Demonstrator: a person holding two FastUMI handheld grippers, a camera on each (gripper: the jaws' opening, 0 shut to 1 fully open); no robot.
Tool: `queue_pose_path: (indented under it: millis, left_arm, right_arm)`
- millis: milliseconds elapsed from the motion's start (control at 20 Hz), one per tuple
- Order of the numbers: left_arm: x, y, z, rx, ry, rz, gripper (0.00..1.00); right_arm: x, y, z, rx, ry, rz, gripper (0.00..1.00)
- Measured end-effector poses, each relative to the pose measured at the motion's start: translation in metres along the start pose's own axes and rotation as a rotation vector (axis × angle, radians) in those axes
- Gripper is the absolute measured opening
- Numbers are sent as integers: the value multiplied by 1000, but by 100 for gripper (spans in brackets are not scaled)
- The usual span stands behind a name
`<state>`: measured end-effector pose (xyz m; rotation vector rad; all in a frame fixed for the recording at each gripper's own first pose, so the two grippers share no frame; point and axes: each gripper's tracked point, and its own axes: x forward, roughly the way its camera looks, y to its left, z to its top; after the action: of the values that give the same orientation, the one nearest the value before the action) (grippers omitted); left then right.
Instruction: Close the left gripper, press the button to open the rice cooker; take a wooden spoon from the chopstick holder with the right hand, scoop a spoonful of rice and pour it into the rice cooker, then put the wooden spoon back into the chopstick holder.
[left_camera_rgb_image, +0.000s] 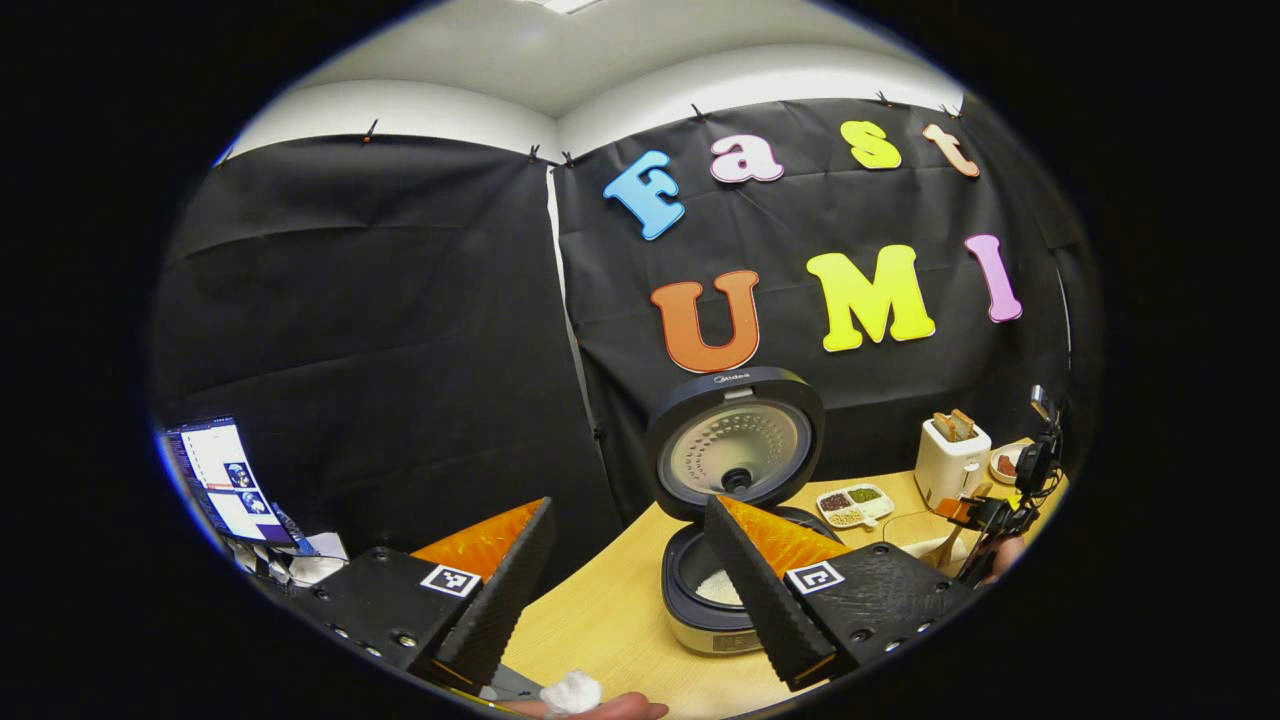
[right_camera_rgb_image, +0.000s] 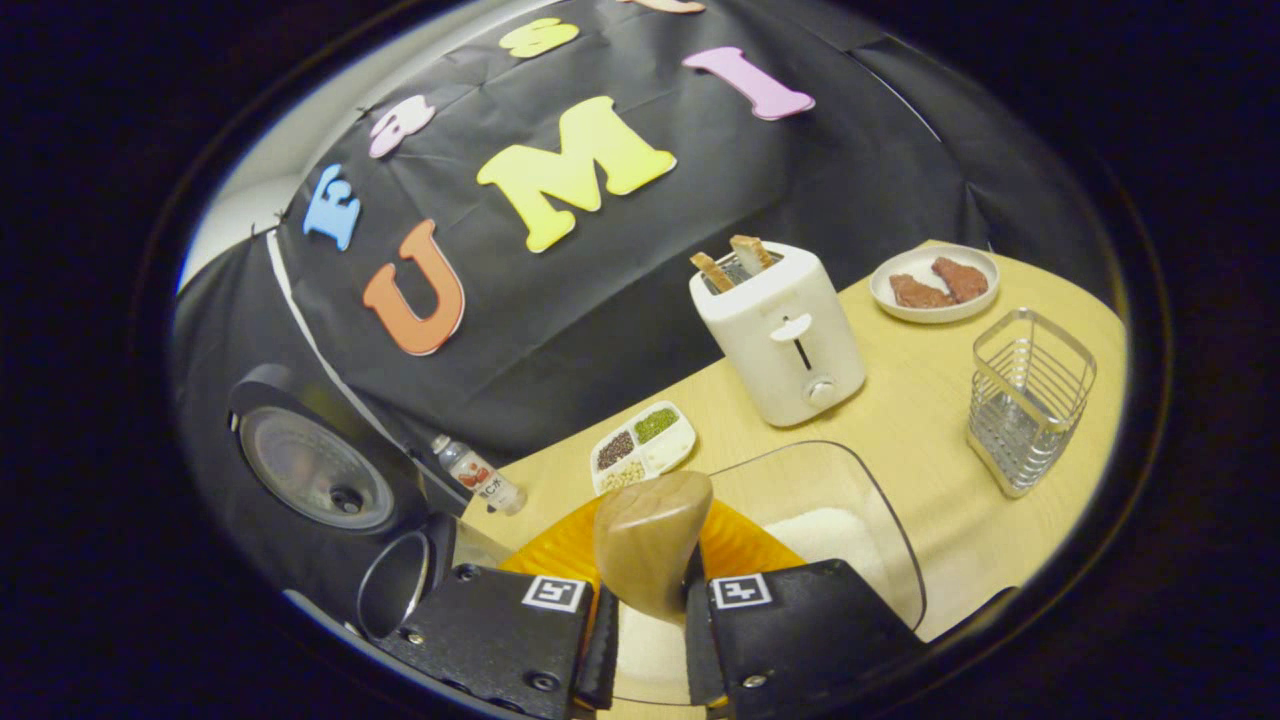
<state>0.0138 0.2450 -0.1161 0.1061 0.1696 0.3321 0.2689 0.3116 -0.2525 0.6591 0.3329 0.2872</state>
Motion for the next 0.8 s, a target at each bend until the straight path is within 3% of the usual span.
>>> queue_pose_path:
  millis: [350,800]
  left_arm:
    - [2,0,5,0,-6,2,95]
    - [3,3,17,6,-27,6,95]
  right_arm:
    - [2,-32,7,343,-36,37,33]
    - [-1,-36,24,667,-79,120,32]
